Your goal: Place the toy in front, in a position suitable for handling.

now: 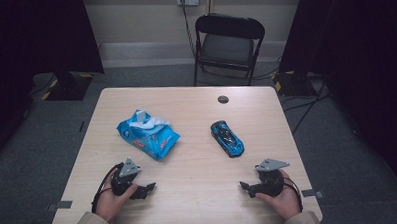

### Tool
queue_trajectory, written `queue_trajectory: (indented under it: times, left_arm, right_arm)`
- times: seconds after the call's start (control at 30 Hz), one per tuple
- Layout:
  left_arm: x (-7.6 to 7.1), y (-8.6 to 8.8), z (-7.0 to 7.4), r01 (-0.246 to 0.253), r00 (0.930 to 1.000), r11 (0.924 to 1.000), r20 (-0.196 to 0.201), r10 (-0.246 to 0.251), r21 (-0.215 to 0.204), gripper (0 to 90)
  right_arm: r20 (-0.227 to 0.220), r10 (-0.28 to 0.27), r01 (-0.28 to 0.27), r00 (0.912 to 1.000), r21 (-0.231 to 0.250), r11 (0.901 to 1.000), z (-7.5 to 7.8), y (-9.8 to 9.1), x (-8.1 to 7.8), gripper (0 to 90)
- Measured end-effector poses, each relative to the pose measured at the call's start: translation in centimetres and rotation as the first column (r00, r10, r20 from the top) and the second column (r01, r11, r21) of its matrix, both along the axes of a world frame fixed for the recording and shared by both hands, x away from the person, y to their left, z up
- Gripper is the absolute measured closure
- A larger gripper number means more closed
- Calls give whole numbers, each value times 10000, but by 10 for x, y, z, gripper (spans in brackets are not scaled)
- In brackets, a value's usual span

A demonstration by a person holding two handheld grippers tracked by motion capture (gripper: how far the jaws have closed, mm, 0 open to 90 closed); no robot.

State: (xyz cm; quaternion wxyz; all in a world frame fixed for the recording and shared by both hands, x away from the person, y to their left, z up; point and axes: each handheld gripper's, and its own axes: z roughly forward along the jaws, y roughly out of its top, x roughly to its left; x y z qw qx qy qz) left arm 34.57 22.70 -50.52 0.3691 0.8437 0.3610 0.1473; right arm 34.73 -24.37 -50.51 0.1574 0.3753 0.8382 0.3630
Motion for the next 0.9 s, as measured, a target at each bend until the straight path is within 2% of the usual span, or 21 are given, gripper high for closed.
queue_trajectory:
  times: [0.07,0.23,0.3,0.43,0.5,0.57,0.67,0.7,0.9]
  left_arm:
    - [1,-1,0,276,9996,9996,-108,-276,25,92]
    - [2,-3,-1,469,9987,9988,-189,-467,134,32]
    - [2,-3,-1,473,9987,9988,-194,-470,141,27]
    - [2,-3,-1,544,9983,9984,-224,-540,177,13]
    - [3,-3,-1,487,9986,9987,-195,-483,177,7]
    - [3,-4,-2,447,9988,9988,-199,-443,177,0]
    - [3,-4,-2,450,9988,9988,-201,-447,173,0]
    - [3,-4,-2,451,9988,9988,-198,-448,172,0]
    - [3,-4,-2,457,9988,9988,-194,-453,187,0]
  right_arm:
    - [27,-118,118,9999,22,9999,0,-1,0,129]
    - [-90,-50,49,9999,-76,10000,2,-2,1,148]
    - [-209,-77,73,9998,-202,9998,4,-1,3,150]
    - [-457,-102,95,9989,-161,9998,6,-1,6,159]
    - [-414,-182,172,9990,-240,9996,8,-1,9,159]
    - [-448,-229,227,9987,-46,9997,10,-2,12,158]
    - [-385,-339,339,9987,-11,9994,13,-2,15,156]
    - [-270,-380,382,9989,75,9992,15,-1,19,154]
    - [-361,-386,390,9986,102,9992,17,5,31,150]
